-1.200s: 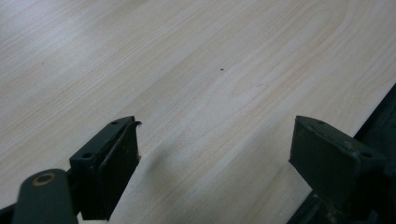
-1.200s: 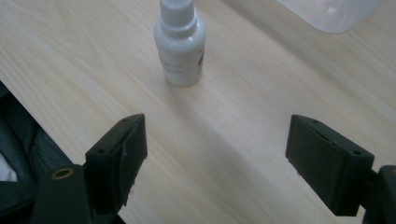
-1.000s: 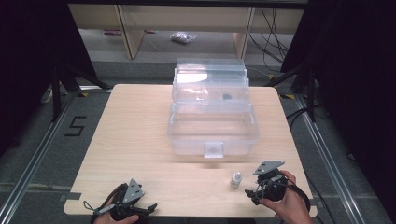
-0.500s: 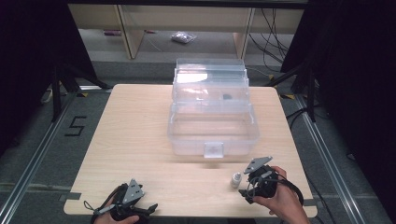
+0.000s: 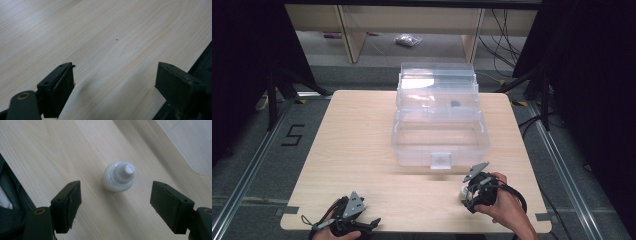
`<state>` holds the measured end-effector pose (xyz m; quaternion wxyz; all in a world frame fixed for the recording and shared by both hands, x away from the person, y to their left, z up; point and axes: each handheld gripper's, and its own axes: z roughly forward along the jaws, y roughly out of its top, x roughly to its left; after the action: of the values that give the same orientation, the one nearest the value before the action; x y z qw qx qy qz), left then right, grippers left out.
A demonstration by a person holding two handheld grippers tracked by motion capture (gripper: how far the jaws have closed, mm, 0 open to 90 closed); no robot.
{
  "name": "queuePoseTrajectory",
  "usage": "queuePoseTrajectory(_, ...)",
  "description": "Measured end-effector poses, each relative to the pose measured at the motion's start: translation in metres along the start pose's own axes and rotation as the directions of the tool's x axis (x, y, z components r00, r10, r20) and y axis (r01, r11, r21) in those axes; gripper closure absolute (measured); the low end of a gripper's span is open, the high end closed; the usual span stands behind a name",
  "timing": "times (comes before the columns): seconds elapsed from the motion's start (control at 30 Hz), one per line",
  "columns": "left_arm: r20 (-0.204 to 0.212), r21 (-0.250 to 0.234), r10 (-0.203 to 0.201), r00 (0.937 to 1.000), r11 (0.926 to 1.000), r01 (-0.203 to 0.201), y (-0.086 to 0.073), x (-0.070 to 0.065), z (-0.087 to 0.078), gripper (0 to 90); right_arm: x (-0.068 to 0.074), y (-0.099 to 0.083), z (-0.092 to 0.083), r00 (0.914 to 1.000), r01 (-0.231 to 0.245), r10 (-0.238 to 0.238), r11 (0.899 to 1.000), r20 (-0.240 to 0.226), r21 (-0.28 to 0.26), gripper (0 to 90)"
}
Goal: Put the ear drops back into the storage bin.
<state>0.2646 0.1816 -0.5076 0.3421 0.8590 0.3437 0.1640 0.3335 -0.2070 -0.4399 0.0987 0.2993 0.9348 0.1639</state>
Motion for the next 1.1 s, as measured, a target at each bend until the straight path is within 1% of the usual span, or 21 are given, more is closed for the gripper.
queuePoseTrajectory(0.1,0.000,0.016,0.019,0.9998,0.9997,-0.019,0.000,0.001,-0.001,14.8,0.000,0.004,0.002,0.9999,0.010,-0.010,1.000,-0.006,0.016,27.6)
queuePoseTrajectory(0.13,0.008,-0.008,-0.011,0.9999,0.9999,0.011,0.000,-0.001,0.001,14.8,-0.001,0.005,0.003,0.9999,0.016,-0.016,1.000,-0.002,0.015,28.0)
queuePoseTrajectory(0.17,-0.001,0.015,0.018,0.9998,0.9997,-0.018,0.000,0.001,-0.001,14.9,-0.001,0.006,0.003,0.9999,0.014,-0.014,1.000,-0.003,0.021,28.3)
queuePoseTrajectory(0.23,0.004,0.013,0.017,0.9998,0.9998,-0.017,0.000,0.000,-0.001,14.9,-0.001,0.008,0.005,0.9997,0.025,-0.024,0.999,-0.006,0.027,29.1)
queuePoseTrajectory(0.27,0.003,0.044,0.053,0.9986,0.9976,-0.054,0.000,0.003,-0.003,14.8,-0.002,0.010,0.005,0.9997,0.025,-0.025,0.999,-0.006,0.032,29.3)
queuePoseTrajectory(0.3,0.004,-0.009,-0.011,0.9999,0.9999,0.011,0.000,-0.001,0.001,14.8,-0.002,0.011,0.006,0.9993,0.036,-0.036,0.999,-0.007,0.035,29.5)
queuePoseTrajectory(0.37,-0.001,0.008,0.011,0.9999,0.9999,-0.011,0.000,0.000,-0.001,14.9,-0.003,0.014,0.006,0.9990,0.045,-0.045,0.998,0.003,0.054,30.2)
queuePoseTrajectory(0.43,-0.004,-0.001,0.000,1.0000,1.0000,0.000,0.000,0.001,0.000,14.9,-0.003,0.017,0.008,0.9991,0.042,-0.041,0.997,-0.013,0.060,31.4)
queuePoseTrajectory(0.6,-0.006,0.005,0.004,1.0000,1.0000,-0.004,0.000,0.001,0.000,14.9,-0.005,0.019,0.010,0.9992,0.039,-0.038,0.996,-0.012,0.074,33.3)
queuePoseTrajectory(0.63,0.006,-0.009,-0.010,0.9999,0.9999,0.010,0.000,-0.001,0.001,14.8,-0.004,0.018,0.010,0.9994,0.031,-0.030,0.996,-0.016,0.085,34.0)
queuePoseTrajectory(0.7,0.000,0.011,0.015,0.9999,0.9998,-0.015,0.000,0.000,-0.001,14.8,-0.006,0.018,0.012,0.9978,0.065,-0.063,0.994,-0.021,0.087,34.9)
queuePoseTrajectory(0.73,0.003,0.015,0.021,0.9998,0.9997,-0.021,0.000,0.001,-0.002,14.9,-0.005,0.018,0.012,0.9988,0.047,-0.046,0.995,-0.019,0.092,35.3)
queuePoseTrajectory(0.8,-0.002,0.000,0.002,1.0000,1.0000,-0.002,0.000,0.000,0.000,14.8,-0.006,0.020,0.012,0.9985,0.053,-0.052,0.994,-0.019,0.093,36.4)
queuePoseTrajectory(0.87,0.002,0.016,0.023,0.9997,0.9996,-0.023,0.000,0.001,-0.002,14.9,-0.006,0.022,0.013,0.9984,0.054,-0.053,0.993,-0.019,0.101,37.3)
queuePoseTrajectory(0.9,0.005,0.038,0.048,0.9988,0.9981,-0.049,0.001,0.003,-0.003,14.8,-0.006,0.023,0.014,0.9981,0.060,-0.058,0.992,-0.021,0.106,38.2)
queuePoseTrajectory(0.93,-0.003,0.001,0.005,1.0000,1.0000,-0.005,0.000,0.000,-0.001,14.8,-0.006,0.024,0.015,0.9976,0.067,-0.065,0.992,-0.024,0.111,39.7)
queuePoseTrajectory(0.97,0.000,0.008,0.015,0.9999,0.9999,-0.015,0.000,0.000,-0.001,14.9,-0.006,0.025,0.016,0.9977,0.066,-0.064,0.991,-0.022,0.119,40.5)
queuePoseTrajectory(1.0,0.007,0.033,0.044,0.9990,0.9985,-0.044,0.000,0.002,-0.003,14.9,-0.006,0.026,0.017,0.9976,0.068,-0.067,0.989,-0.019,0.128,41.2)
queuePoseTrajectory(1.03,0.006,0.034,0.045,0.9990,0.9984,-0.045,0.000,0.003,-0.003,14.8,-0.006,0.028,0.018,0.9977,0.068,-0.067,0.988,-0.016,0.139,42.3)
queuePoseTrajectory(1.07,-0.003,0.002,0.004,1.0000,1.0000,-0.004,0.000,0.000,0.000,14.9,-0.007,0.028,0.019,0.9972,0.075,-0.073,0.987,-0.017,0.141,42.4)
queuePoseTrajectory(1.1,-0.001,0.001,0.004,1.0000,1.0000,-0.004,0.000,0.000,0.000,14.8,-0.008,0.029,0.021,0.9972,0.074,-0.071,0.986,-0.022,0.148,42.5)
